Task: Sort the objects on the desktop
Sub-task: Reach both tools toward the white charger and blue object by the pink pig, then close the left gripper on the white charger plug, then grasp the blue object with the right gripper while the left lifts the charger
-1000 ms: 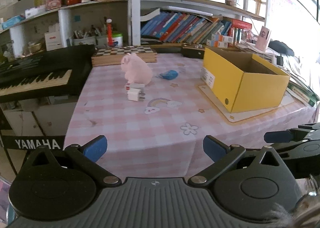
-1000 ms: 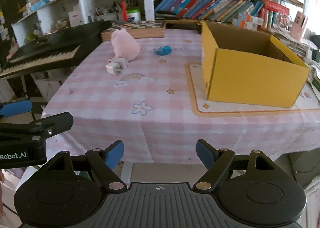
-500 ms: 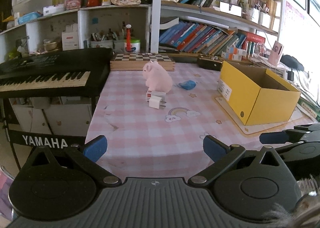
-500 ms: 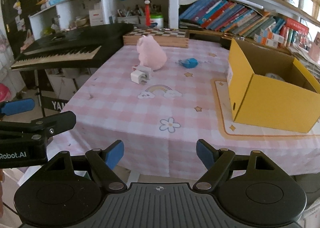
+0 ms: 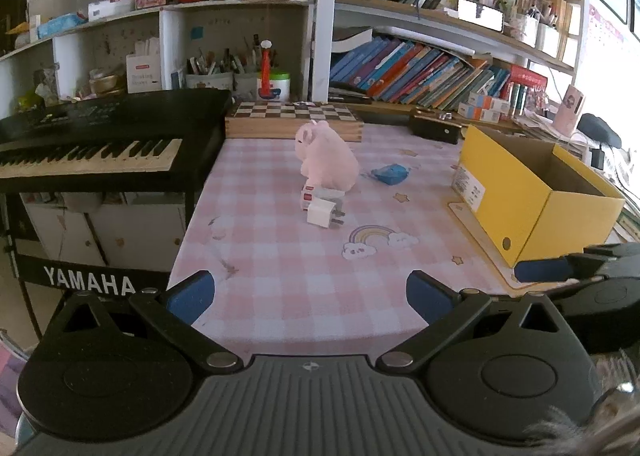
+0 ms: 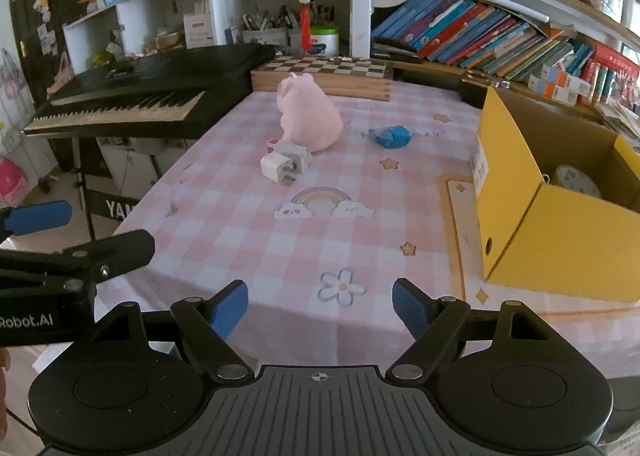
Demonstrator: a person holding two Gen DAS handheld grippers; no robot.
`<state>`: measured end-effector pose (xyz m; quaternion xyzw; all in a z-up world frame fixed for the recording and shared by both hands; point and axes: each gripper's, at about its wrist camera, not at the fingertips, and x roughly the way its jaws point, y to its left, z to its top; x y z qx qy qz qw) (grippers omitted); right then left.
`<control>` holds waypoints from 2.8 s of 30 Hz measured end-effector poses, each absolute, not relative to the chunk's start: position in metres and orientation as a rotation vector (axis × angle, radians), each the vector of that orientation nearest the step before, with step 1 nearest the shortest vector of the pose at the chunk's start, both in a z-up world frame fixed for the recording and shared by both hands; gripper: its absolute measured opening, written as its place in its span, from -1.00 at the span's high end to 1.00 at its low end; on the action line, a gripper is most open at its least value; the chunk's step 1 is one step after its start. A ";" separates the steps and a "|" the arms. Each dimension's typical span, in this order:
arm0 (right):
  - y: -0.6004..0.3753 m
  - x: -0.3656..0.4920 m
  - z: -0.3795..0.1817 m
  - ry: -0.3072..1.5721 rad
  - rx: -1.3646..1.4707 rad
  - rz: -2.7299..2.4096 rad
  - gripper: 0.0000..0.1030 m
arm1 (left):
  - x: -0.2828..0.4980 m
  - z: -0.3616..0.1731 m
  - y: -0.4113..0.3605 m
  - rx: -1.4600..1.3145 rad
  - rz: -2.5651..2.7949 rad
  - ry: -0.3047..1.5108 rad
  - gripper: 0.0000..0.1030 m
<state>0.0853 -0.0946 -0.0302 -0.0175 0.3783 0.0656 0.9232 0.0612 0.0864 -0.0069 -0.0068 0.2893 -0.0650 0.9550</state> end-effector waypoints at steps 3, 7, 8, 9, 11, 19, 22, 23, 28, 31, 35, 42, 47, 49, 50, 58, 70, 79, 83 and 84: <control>-0.098 0.099 -0.032 0.783 -0.039 0.141 -0.59 | 0.073 -0.009 0.084 -0.017 -0.130 0.593 -1.00; -0.104 0.120 -0.032 0.784 -0.039 0.138 -0.59 | 0.092 -0.014 0.081 -0.030 -0.117 0.617 -1.00; -0.106 0.125 -0.033 0.783 -0.037 0.136 -0.59 | 0.098 -0.015 0.080 -0.035 -0.117 0.625 -1.00; -0.108 0.130 -0.033 0.784 -0.035 0.133 -0.59 | 0.102 -0.016 0.080 -0.039 -0.116 0.630 -1.00; -0.112 0.140 -0.034 0.784 -0.032 0.130 -0.59 | 0.112 -0.018 0.077 -0.047 -0.113 0.635 -1.00; -0.128 0.184 -0.032 0.784 -0.019 0.131 -0.59 | 0.150 -0.026 0.065 -0.066 -0.118 0.664 -0.98; -0.130 0.201 -0.030 0.783 -0.008 0.135 -0.59 | 0.164 -0.029 0.061 -0.063 -0.120 0.672 -0.96; -0.131 0.206 -0.029 0.781 -0.006 0.137 -0.59 | 0.169 -0.030 0.060 -0.062 -0.120 0.674 -0.96; -0.131 0.238 -0.024 0.794 -0.029 0.138 -0.59 | 0.193 -0.035 0.056 -0.048 -0.128 0.689 -0.93; -0.132 0.260 -0.023 0.817 -0.031 0.141 -0.59 | 0.208 -0.040 0.051 -0.029 -0.140 0.697 -0.81; -0.131 0.285 -0.028 0.844 -0.048 0.147 -0.58 | 0.227 -0.049 0.045 -0.026 -0.152 0.713 -0.66; -0.130 0.321 -0.043 0.897 -0.062 0.148 -0.57 | 0.262 -0.065 0.036 0.036 -0.168 0.727 -0.47; -0.128 0.338 -0.053 0.925 -0.101 0.154 -0.57 | 0.280 -0.078 0.037 0.074 -0.214 0.787 -0.19; -0.126 0.344 -0.057 0.938 -0.133 0.152 -0.57 | 0.284 -0.081 0.038 0.078 -0.222 0.798 -0.10; -0.124 0.347 -0.059 0.941 -0.153 0.152 -0.57 | 0.286 -0.082 0.038 0.083 -0.225 0.797 -0.05; -0.128 0.368 -0.074 0.972 -0.146 0.155 -0.57 | 0.287 -0.082 0.046 0.029 -0.214 0.776 0.19; -0.140 0.397 -0.090 1.032 -0.115 0.119 -0.17 | 0.266 -0.059 0.069 -0.143 -0.183 0.742 0.19; -0.146 0.389 -0.086 1.028 -0.011 0.128 0.28 | 0.253 -0.046 0.079 -0.183 -0.168 0.722 0.19; -0.141 0.376 -0.072 0.987 0.010 0.143 0.28 | 0.247 -0.038 0.080 -0.181 -0.175 0.704 0.19; -0.140 0.372 -0.068 0.977 0.014 0.148 0.28 | 0.246 -0.035 0.080 -0.181 -0.178 0.697 0.19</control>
